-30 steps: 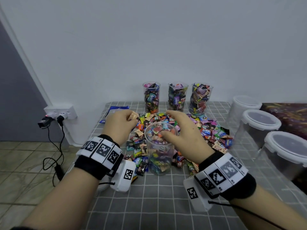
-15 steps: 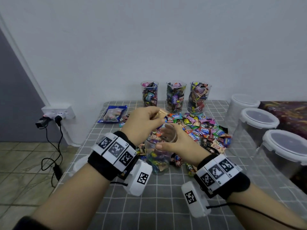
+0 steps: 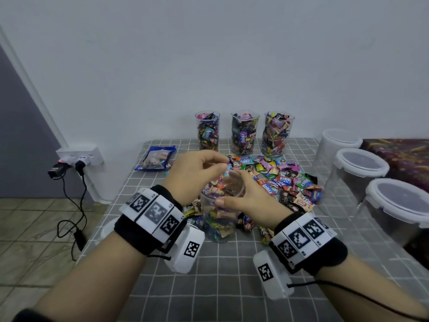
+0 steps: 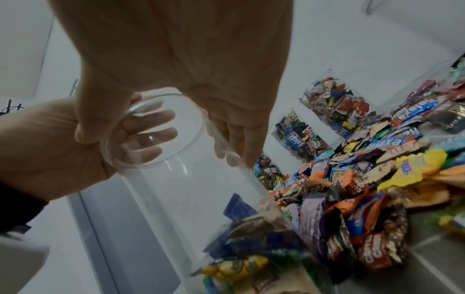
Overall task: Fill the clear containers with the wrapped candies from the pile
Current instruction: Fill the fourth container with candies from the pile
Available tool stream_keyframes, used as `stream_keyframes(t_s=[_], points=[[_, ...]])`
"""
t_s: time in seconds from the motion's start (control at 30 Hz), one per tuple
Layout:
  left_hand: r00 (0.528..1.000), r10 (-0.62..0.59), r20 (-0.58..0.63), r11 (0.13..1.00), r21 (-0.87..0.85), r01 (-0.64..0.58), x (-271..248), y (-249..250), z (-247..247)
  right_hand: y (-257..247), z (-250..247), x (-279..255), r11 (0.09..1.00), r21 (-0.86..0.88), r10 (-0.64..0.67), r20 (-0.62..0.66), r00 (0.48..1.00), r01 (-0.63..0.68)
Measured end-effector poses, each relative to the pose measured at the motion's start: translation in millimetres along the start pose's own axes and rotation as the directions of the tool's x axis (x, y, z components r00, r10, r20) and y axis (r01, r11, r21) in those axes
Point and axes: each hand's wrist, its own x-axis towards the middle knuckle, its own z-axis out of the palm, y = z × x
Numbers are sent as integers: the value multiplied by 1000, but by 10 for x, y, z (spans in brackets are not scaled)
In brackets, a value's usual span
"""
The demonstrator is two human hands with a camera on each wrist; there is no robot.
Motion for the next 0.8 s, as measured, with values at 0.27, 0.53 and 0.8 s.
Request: stream_keyframes(t_s=[0.27, 0.53, 0.8], points=[[982, -170, -78, 948, 259, 184, 13, -201, -287, -153, -154, -85, 985, -169, 49, 69, 996, -36], [875, -464, 134, 778, 533, 331, -87, -577, -191, -124, -490, -54, 945, -297, 121, -73, 990, -137], [690, -665, 285, 611, 740, 282, -124, -746, 35, 141, -638, -49, 422, -872, 455, -34, 890, -249]])
